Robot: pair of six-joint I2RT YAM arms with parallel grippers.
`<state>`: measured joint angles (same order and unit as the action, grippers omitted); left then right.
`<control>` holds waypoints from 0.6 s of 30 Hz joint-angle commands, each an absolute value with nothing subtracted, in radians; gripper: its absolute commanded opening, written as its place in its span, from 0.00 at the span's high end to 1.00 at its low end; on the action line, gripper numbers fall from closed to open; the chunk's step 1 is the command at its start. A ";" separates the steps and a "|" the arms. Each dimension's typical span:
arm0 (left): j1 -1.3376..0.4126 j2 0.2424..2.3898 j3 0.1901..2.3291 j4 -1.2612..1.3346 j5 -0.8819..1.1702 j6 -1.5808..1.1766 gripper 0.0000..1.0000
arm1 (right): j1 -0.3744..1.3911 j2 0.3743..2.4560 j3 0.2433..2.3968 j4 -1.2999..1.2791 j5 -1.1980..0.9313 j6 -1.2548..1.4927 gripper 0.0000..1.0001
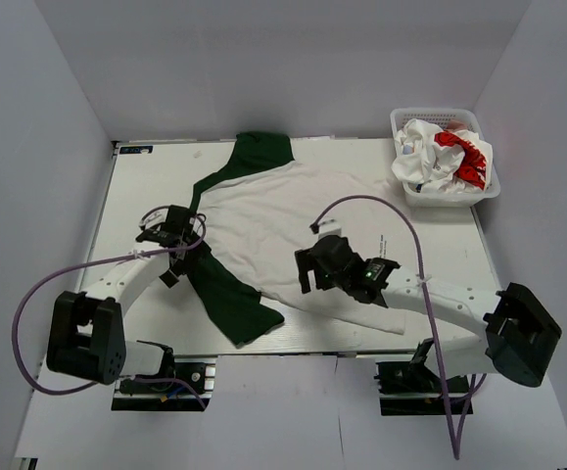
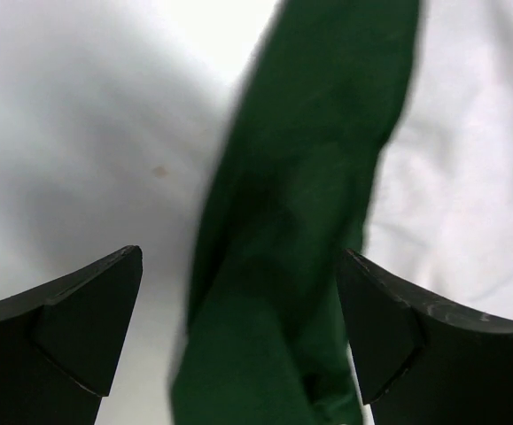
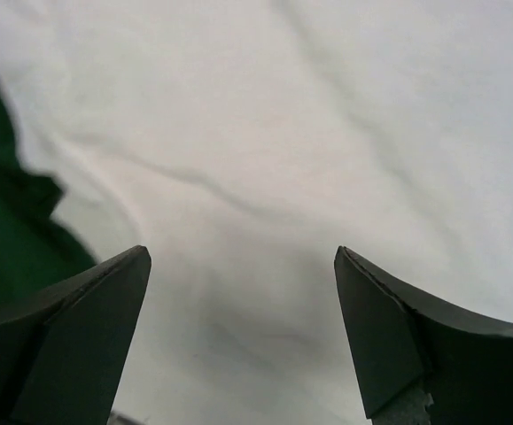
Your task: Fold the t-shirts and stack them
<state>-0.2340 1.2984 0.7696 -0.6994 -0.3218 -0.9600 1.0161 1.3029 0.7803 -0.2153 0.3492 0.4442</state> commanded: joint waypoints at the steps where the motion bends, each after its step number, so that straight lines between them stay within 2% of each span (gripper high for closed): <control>1: -0.239 1.368 0.845 -0.592 -0.279 -0.911 0.00 | 0.905 1.282 0.743 -0.230 0.416 0.529 0.10; 9: -0.227 1.620 0.989 -0.558 -0.249 -0.891 0.00 | 0.684 1.374 0.721 -0.181 0.342 0.512 0.10; 18: -0.181 1.868 1.201 -0.670 -0.325 -0.891 0.00 | 0.467 1.604 0.840 -0.133 0.252 0.451 0.10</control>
